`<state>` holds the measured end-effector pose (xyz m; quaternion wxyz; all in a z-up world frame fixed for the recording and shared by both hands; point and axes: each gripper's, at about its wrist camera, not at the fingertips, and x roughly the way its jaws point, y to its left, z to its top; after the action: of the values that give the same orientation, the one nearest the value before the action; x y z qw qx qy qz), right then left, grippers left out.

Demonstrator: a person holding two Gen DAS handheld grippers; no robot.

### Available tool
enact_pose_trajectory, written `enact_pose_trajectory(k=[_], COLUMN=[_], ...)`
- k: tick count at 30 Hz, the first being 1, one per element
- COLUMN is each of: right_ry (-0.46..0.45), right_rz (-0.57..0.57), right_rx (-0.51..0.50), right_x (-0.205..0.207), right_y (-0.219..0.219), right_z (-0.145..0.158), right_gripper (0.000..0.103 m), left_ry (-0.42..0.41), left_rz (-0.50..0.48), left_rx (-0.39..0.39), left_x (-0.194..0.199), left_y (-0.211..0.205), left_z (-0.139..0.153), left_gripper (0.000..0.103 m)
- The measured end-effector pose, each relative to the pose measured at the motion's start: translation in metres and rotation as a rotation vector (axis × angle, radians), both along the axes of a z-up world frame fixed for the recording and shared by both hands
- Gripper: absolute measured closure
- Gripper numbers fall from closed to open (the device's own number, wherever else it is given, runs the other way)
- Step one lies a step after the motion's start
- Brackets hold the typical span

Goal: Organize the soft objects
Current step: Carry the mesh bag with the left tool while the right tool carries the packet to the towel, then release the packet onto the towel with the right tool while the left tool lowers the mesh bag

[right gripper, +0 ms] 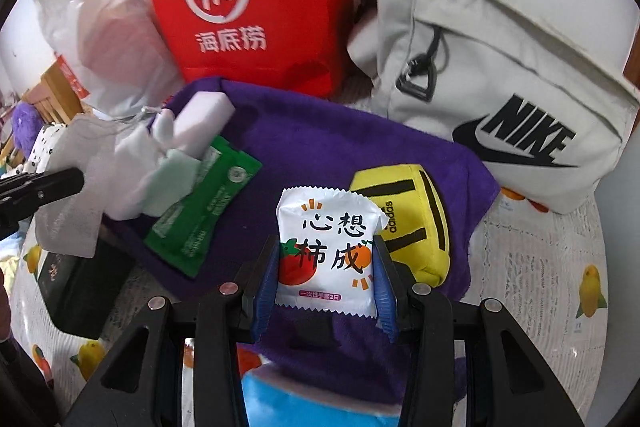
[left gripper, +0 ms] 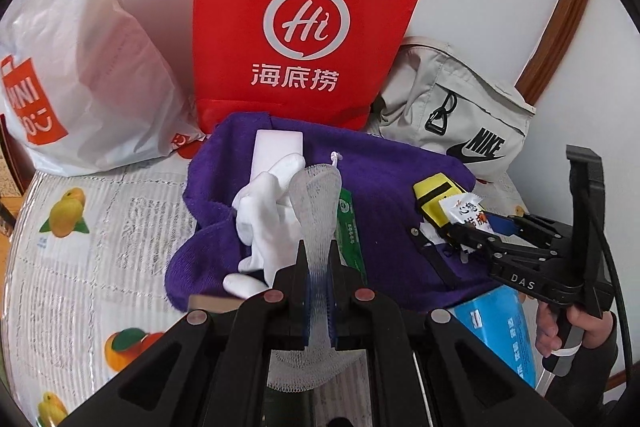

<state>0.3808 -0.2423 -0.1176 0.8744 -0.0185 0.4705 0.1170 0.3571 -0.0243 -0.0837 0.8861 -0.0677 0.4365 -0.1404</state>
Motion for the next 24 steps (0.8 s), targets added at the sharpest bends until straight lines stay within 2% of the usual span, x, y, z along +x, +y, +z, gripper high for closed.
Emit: enact_pose_trajectory(k=[3, 8, 14, 16, 18, 24], right_ry=[0.036, 0.043, 0.035, 0.036, 0.037, 0.028], right_rz=[-0.005, 0.004, 0.014, 0.027, 0.036, 0.039], right_rx=[-0.01, -0.028, -0.004, 0.013, 0.03, 0.021], right_x=[0.007, 0.01, 0.01, 0.01, 0.01, 0.009], right_y=[-0.002, -0.001, -0.003, -0.003, -0.003, 0.0], right_z=[-0.011, -0.017, -0.018, -0.016, -0.015, -0.014], right_gripper=[0.06, 0.057, 0.05, 0.041, 0.039, 0.038], left_ry=[0.015, 0.05, 0.086, 0.096, 0.108, 0.118], left_rz=[-0.007, -0.023, -0.048, -0.053, -0.054, -0.045], left_rx=[-0.001, 0.001, 0.005, 0.009, 0.022, 0.034], left_x=[0.011, 0.033, 0.056, 0.062, 0.069, 0.076], left_y=[-0.006, -0.022, -0.046, -0.052, -0.058, -0.063], left_z=[-0.003, -0.01, -0.023, -0.028, -0.035, -0.043], left_gripper=[0.097, 0.097, 0.097, 0.097, 0.096, 0.096])
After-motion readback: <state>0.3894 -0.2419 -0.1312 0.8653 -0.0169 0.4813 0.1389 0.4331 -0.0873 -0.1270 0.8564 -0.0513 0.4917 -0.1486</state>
